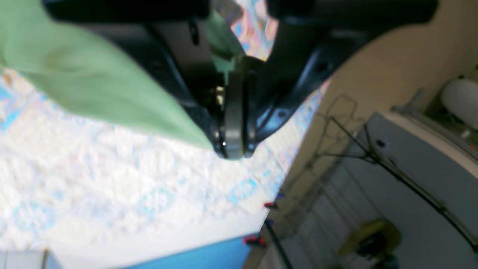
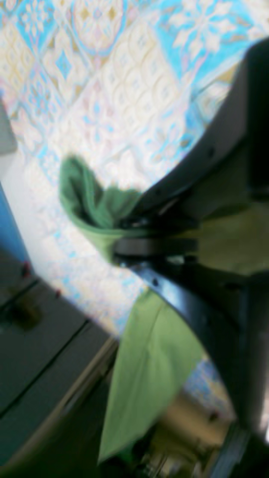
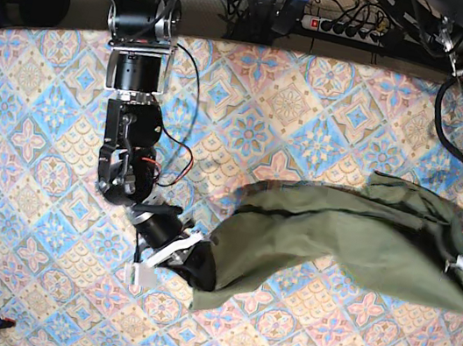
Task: Layout the t-shirt on the table in an organized manner, then fold the t-shirt properly
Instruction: 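Lift the t-shirt with both grippers and swing it flat over the table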
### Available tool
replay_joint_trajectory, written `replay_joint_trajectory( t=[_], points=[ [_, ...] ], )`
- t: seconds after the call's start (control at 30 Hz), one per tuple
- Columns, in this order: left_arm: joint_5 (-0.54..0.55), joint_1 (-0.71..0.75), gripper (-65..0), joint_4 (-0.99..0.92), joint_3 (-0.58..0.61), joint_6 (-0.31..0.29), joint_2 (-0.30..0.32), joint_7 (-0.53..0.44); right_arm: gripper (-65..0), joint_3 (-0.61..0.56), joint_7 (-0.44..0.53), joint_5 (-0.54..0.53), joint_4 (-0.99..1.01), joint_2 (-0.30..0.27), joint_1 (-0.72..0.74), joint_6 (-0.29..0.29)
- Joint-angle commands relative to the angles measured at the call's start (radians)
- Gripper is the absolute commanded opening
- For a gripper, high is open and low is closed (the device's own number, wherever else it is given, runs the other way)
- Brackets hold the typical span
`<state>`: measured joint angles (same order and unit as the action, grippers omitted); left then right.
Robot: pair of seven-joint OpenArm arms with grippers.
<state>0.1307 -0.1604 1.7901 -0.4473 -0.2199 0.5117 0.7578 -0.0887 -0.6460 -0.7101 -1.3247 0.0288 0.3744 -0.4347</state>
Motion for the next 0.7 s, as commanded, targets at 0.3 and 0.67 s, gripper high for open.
replay_joint_trajectory(
  t=[0.3, 0.67],
  points=[
    [-0.007, -0.388, -65.0, -0.149, 0.287, 0.01, -0.014, -0.042, -64.0, 0.077, 0.042, -0.058, 0.146, -0.212, 0.235, -0.003],
    [-0.009, -0.818, -65.0, -0.434, 0.31, 0.007, -0.152, -0.042, -64.0, 0.077, 0.039, -0.058, 0.385, -0.341, 0.575, -0.085]
  ],
)
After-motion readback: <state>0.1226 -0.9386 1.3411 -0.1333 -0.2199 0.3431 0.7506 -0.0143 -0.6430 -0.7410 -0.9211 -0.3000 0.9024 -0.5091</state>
